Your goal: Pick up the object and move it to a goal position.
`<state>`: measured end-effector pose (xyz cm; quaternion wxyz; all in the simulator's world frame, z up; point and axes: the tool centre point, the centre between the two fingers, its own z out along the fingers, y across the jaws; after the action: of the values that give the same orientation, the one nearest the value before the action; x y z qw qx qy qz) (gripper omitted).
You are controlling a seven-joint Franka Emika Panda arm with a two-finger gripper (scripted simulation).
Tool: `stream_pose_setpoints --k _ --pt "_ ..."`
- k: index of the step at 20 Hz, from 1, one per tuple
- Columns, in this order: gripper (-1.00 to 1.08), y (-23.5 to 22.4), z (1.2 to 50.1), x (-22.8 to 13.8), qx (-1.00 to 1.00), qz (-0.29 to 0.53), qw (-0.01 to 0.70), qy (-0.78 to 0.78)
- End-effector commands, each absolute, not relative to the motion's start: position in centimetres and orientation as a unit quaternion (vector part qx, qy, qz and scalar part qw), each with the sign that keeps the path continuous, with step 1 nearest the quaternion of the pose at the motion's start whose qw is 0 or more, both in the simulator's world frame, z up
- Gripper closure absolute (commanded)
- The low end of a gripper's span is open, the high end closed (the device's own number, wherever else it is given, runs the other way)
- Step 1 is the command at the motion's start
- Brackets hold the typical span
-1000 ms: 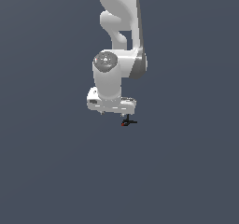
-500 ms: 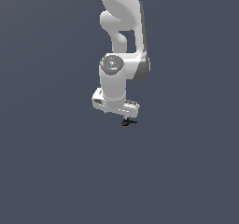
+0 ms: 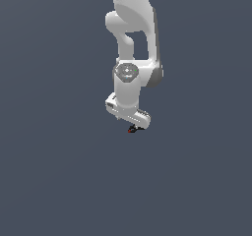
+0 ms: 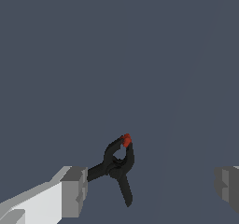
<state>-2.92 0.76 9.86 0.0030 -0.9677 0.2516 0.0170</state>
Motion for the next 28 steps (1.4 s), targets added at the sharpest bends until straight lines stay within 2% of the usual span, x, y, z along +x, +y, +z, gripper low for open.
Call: stream_pose_setpoints --k 1,15,28 --pt "-0.92 1.3 9.3 -3.1 -0.96 0.015 0.002 0.28" --pt "-0.92 4.0 6.9 -4.4 -0.911 0.003 0.0 0.413" --pt "-0.92 4.6 6.4 -4.7 -0.896 0.0 0.0 0.444"
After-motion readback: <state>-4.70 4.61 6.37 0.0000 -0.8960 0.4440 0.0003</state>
